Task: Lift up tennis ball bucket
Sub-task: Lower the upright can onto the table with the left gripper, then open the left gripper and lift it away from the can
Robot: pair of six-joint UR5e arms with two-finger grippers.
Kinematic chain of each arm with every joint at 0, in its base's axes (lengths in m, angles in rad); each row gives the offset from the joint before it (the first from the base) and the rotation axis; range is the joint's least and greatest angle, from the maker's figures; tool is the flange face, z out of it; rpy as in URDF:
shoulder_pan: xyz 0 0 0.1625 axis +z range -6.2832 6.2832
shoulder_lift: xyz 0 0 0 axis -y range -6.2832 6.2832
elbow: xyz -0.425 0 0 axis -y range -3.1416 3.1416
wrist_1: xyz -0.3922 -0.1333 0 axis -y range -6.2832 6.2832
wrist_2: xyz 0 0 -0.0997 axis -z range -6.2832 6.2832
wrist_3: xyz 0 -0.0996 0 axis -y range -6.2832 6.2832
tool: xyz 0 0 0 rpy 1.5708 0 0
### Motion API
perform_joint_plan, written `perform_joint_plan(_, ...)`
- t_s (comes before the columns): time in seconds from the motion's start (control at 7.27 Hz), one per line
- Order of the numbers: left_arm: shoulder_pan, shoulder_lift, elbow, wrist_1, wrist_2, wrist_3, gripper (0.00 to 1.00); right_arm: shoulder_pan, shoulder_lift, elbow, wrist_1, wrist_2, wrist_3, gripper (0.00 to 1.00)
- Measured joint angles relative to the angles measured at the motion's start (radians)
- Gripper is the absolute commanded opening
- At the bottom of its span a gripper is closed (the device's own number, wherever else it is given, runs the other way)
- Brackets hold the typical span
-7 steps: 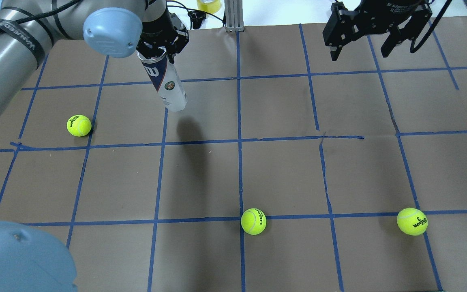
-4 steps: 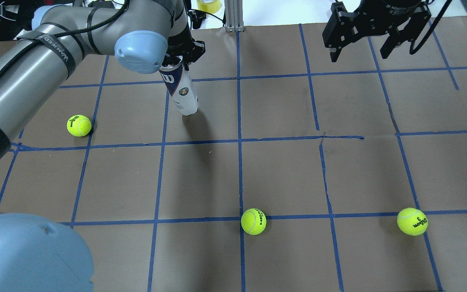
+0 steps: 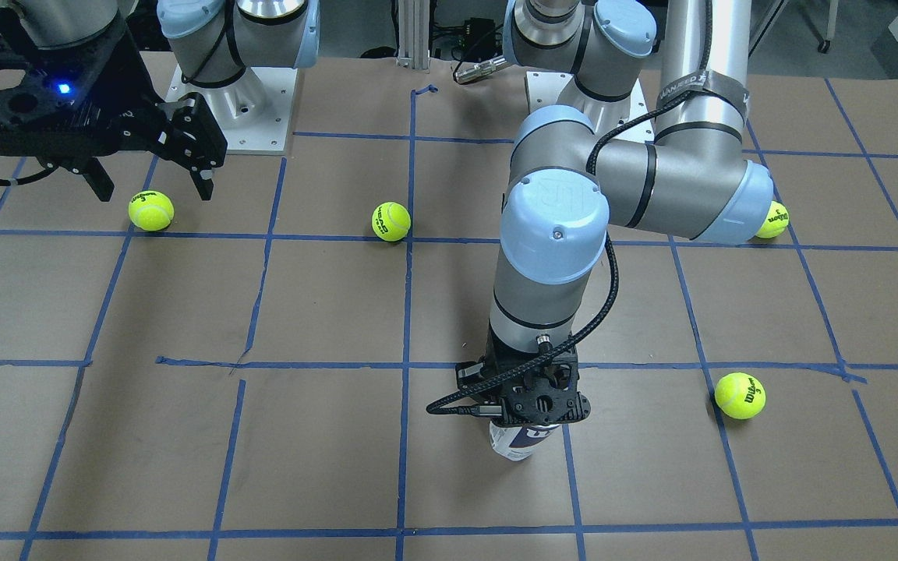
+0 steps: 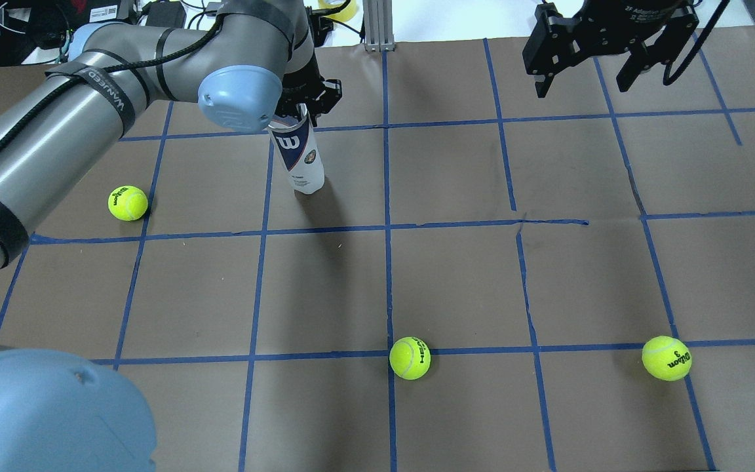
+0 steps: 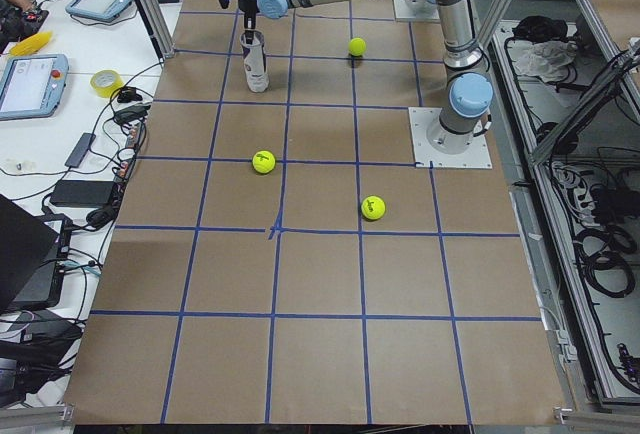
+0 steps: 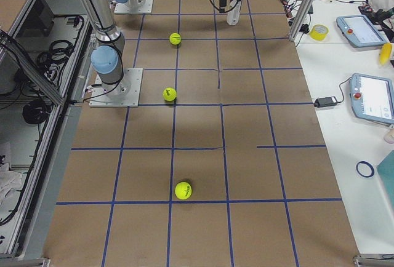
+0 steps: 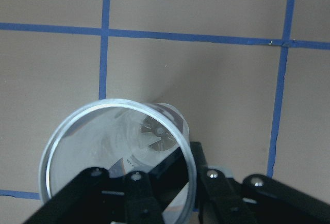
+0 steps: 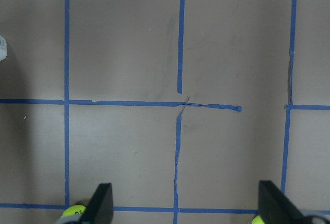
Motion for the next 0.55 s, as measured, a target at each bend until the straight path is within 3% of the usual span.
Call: perform_joint_plan(0.55, -0.010, 0.068, 0.054, -0.071, -0.049, -0.003, 1.00, 0.000, 0.000, 0.001, -0.001, 0.000, -0.002, 1.00)
